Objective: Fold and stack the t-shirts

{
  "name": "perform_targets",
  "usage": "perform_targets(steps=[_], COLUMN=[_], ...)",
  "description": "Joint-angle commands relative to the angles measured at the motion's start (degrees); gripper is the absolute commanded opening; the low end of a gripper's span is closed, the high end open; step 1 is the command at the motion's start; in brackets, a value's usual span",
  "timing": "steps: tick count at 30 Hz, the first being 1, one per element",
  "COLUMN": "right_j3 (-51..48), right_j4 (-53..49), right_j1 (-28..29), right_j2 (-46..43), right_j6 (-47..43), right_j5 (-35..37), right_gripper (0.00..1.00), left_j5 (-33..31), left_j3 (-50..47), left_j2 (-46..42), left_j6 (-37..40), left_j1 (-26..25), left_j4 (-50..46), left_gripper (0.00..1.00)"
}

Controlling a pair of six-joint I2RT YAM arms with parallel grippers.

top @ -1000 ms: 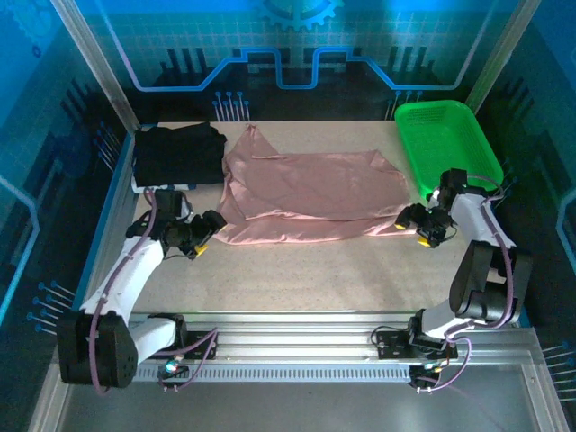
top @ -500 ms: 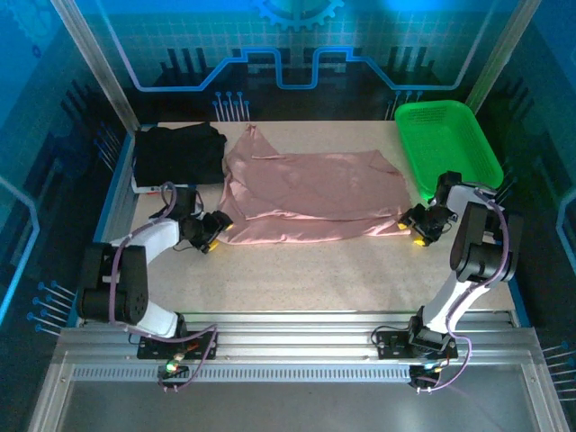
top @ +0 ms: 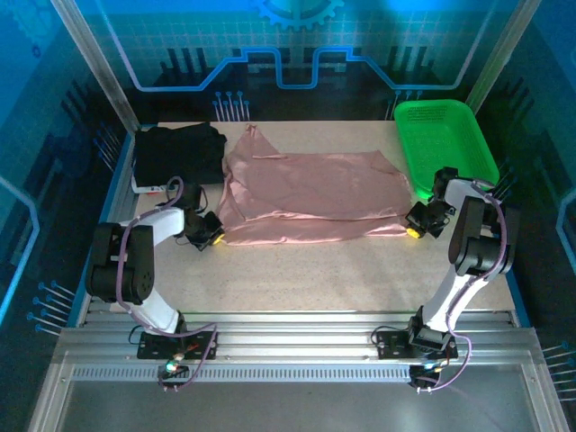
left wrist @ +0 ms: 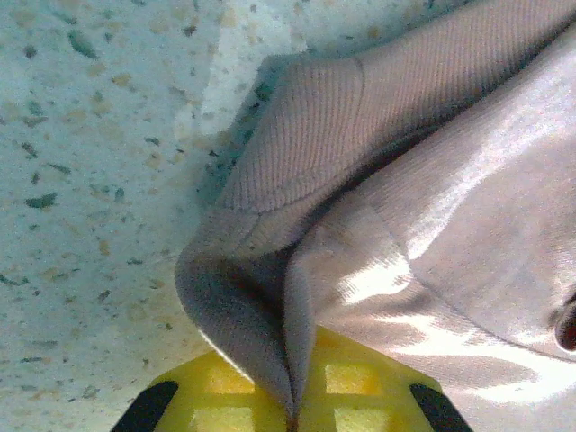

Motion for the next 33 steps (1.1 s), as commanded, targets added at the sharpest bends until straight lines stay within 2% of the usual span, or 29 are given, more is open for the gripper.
perform_targets(steps=[1, 8, 16, 25, 26, 27, 29, 31, 33], right_j3=[-1.1, -6.4, -14.3, -19.2, -19.1, -18.7, -17.6, -17.0, -14.4], right_j4=[0.6, -1.3, -2.2, -3.5, -3.9, -4.3, -5.3, -6.6, -7.3], right_j1=[0.3, -0.5, -1.3, -1.5, -1.7, -1.7, -1.8, -1.7, -1.8], right_j2=[-3.3, -10.2, -16.1, -19.5, -19.7, -20.1, -20.8, -22.4, -24.5], right_j6=[-2.2, -3.1, -2.9, -2.1, -2.2, -2.3, -2.7, -3.1, -3.8], right_j5=[4.5, 8.1, 10.1, 10.9, 10.6, 10.3, 9.0, 7.3, 4.3], right_gripper=[0.03, 0.02, 0.02, 0.07, 0.1, 0.17, 0.32, 0.52, 0.64], left_j5=[-5.0, -6.2, -4.8, -5.6, -5.6, -5.5, -5.5, -6.4, -7.5], left_j3=[0.1, -8.5, -22.1, -26.6, -26.4, -26.1, -24.4, -21.1, -16.9], left_j2=[-0.3, -11.5, -32.4, -40.7, -41.7, -43.0, -45.9, -49.3, -51.5], left_j6=[2.1, 0.3, -7.5, -11.0, -11.2, -11.5, -12.2, -13.4, -13.7], left_j1=[-0.1, -0.4, -2.1, -3.6, -3.6, -3.5, -4.1, -5.6, -6.7], left_j4=[1.2, -3.3, -10.4, -18.2, -19.1, -20.1, -22.5, -25.3, -28.0], left_gripper=[0.0, 0.0, 0.0, 0.02, 0.09, 0.17, 0.27, 0.45, 0.53])
